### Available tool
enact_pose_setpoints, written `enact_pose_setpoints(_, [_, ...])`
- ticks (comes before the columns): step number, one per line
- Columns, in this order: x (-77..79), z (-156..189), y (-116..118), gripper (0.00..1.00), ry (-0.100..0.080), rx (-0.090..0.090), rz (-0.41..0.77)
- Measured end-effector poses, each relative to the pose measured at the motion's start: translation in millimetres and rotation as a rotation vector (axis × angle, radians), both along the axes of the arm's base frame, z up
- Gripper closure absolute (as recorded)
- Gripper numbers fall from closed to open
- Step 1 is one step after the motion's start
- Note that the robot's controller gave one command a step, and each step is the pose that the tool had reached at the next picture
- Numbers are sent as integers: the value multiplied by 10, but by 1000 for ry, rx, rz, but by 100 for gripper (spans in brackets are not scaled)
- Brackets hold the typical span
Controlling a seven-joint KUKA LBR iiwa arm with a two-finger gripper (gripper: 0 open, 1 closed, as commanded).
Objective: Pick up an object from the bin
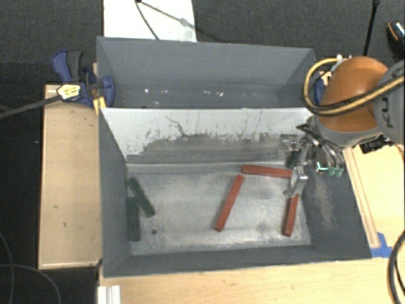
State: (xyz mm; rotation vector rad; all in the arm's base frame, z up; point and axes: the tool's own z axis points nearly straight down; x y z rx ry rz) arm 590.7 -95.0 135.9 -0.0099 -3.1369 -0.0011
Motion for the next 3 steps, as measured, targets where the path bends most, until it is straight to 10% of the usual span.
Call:
enact_pose_setpoints(1, [-475,-665,-199,0,-4,3,943])
enact_pose_setpoints(3, [-465,-656,-194,0,-6,2,942])
